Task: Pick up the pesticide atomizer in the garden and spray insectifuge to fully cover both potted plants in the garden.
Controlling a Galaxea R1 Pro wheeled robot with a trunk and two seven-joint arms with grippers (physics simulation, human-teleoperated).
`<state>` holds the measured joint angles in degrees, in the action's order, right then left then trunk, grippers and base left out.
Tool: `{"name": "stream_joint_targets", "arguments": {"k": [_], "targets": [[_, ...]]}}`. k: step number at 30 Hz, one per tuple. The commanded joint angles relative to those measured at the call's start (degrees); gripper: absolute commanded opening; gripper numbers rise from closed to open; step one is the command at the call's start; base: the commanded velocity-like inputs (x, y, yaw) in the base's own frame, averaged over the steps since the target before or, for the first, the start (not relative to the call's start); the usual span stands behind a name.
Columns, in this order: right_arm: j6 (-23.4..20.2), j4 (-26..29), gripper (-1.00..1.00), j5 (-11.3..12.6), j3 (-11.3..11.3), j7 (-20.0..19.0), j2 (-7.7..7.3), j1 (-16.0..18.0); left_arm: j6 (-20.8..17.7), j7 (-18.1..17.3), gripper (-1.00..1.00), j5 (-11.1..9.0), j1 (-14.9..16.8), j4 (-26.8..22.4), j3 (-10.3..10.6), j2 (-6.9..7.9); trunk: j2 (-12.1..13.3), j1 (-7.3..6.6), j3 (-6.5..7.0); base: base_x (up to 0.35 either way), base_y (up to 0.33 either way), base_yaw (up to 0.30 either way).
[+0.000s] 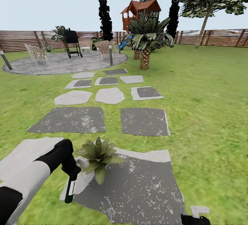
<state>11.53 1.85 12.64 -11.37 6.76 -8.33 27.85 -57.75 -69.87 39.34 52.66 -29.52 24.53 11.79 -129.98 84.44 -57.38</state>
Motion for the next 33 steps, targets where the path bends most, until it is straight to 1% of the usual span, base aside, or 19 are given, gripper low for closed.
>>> {"name": "stream_joint_targets", "arguments": {"k": [1, 2, 4, 6, 7, 9, 12, 16, 21, 30, 33], "targets": [[0.2, 0.0, 1.00, 0.5, -0.5, 0.1, -0.01, 0.0, -0.4, -1.6, -1.00, 0.5, 0.4, -0.1, 0.2, 0.62, 0.0, -0.01, -0.05, -0.030, -0.029, 0.033], [0.2, 0.0, 1.00, 0.5, -0.5, 0.2, 0.03, 0.0, -0.3, -3.7, -1.00, 0.5, 1.1, 0.0, 0.2, 1.50, 0.0, -0.01, -0.05, -0.015, -0.015, 0.127], [0.2, 0.0, 1.00, 0.5, -0.5, 0.2, 0.06, 0.0, -0.2, -7.8, -1.00, 0.9, 2.4, 0.1, 0.4, 2.52, 0.0, -0.01, -0.05, -0.007, -0.007, 0.205], [0.2, 0.0, 1.00, 0.5, -0.5, 0.2, 0.07, 0.0, -0.2, -9.6, -1.00, 1.6, 3.1, 0.1, 0.5, 2.80, 0.0, -0.01, -0.05, -0.003, -0.003, 0.252], [0.2, 0.1, 1.00, 0.5, -0.5, 0.2, 0.07, 0.0, -0.2, -10.2, -1.00, 2.3, 3.3, 0.1, 0.6, 2.83, 0.0, -0.01, -0.05, -0.001, -0.001, 0.268], [0.2, 0.0, 1.00, 0.5, -0.5, 0.2, 0.07, 0.0, -0.3, -10.7, -1.00, 3.7, 3.5, 0.1, 0.5, 2.61, 0.0, -0.01, -0.05, -0.001, 0.000, 0.196], [0.2, 0.0, 1.00, 0.5, -0.5, 0.2, 0.07, 0.0, -0.3, -11.0, -1.00, 4.5, 3.5, 0.0, 0.7, 2.27, 0.0, -0.01, -0.05, 0.000, 0.000, 0.060], [0.2, 0.0, 1.00, 0.5, -0.5, 0.2, 0.07, 0.0, -0.4, -11.1, -1.00, 4.7, 3.4, 0.0, 0.7, 2.20, 0.0, -0.01, -0.05, 0.010, -0.034, 0.011], [0.2, 0.1, 1.00, 0.5, -0.5, 0.2, 0.07, 0.0, -0.5, -11.1, -1.00, 4.8, 3.5, 0.0, 0.5, 2.17, 0.0, -0.01, -0.05, 0.126, -0.233, 0.025], [0.2, 0.1, 1.00, 0.5, -0.5, 0.3, 0.07, 0.0, -0.5, -11.1, -1.00, 4.8, 3.4, -0.1, 0.5, 2.02, 0.0, -0.01, -0.05, 0.160, -0.252, 0.242], [0.3, 0.0, 1.00, 0.5, -0.5, 0.4, -0.02, 0.0, -0.5, -11.1, -1.00, 4.9, 3.3, -0.1, 0.5, 1.97, 0.0, -0.01, -0.05, 0.162, -0.246, 0.084]]}}
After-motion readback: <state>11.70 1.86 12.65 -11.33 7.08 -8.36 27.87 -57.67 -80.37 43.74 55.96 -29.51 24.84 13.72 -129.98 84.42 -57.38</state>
